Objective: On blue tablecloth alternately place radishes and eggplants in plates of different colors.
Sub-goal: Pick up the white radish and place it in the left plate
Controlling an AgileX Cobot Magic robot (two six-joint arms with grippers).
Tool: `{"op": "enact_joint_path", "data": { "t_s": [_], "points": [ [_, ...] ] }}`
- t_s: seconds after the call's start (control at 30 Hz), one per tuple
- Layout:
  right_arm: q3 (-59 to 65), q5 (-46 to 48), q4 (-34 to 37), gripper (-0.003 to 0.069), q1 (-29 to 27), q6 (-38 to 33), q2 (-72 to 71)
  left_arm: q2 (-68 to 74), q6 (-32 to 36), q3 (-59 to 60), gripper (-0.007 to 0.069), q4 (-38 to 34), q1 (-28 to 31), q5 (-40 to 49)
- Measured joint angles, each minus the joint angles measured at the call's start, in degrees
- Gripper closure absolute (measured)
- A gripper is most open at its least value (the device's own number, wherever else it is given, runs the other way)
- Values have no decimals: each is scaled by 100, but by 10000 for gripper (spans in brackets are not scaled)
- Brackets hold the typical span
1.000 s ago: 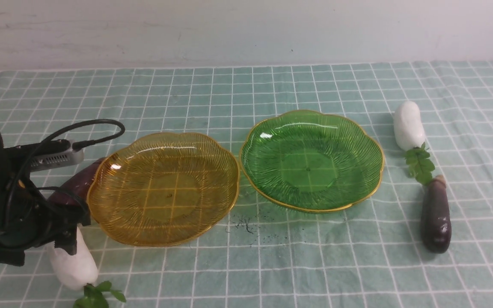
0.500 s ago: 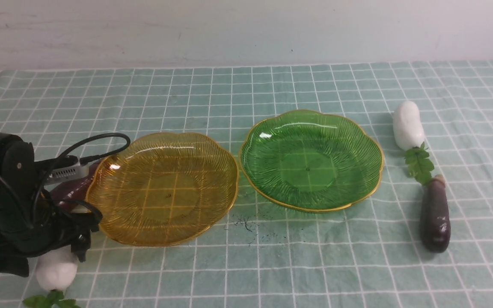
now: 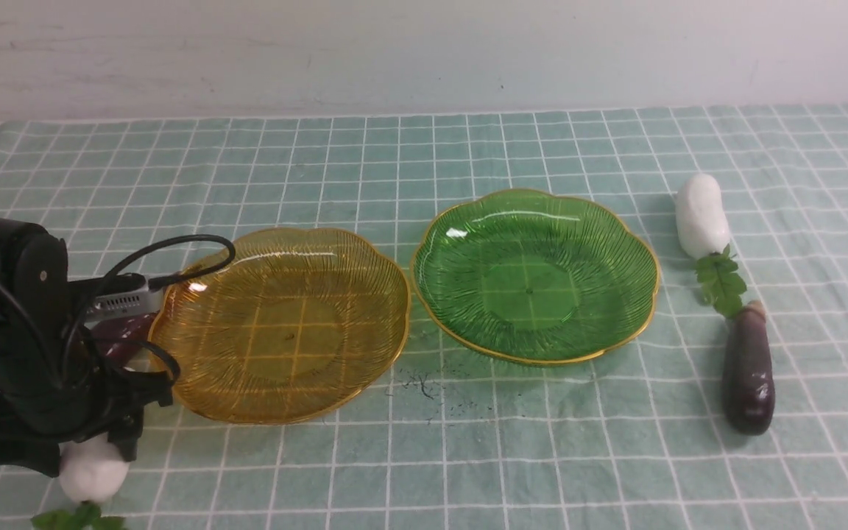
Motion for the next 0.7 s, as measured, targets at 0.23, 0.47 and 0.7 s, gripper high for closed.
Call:
{"op": "enact_joint_path", "data": {
  "t_s": [0.23, 0.47, 0.7],
  "points": [
    [-988, 967, -267, 673, 0, 148, 521, -1287, 277, -34, 180, -280, 0, 834],
    [-2007, 1858, -699, 673, 0, 392, 1468, -2256, 1566, -618, 180, -1152, -160, 893],
    [-3154, 2058, -2531, 673, 0, 1082, 3190, -1190, 3066, -1317, 180, -2314, -823, -56]
  ]
}}
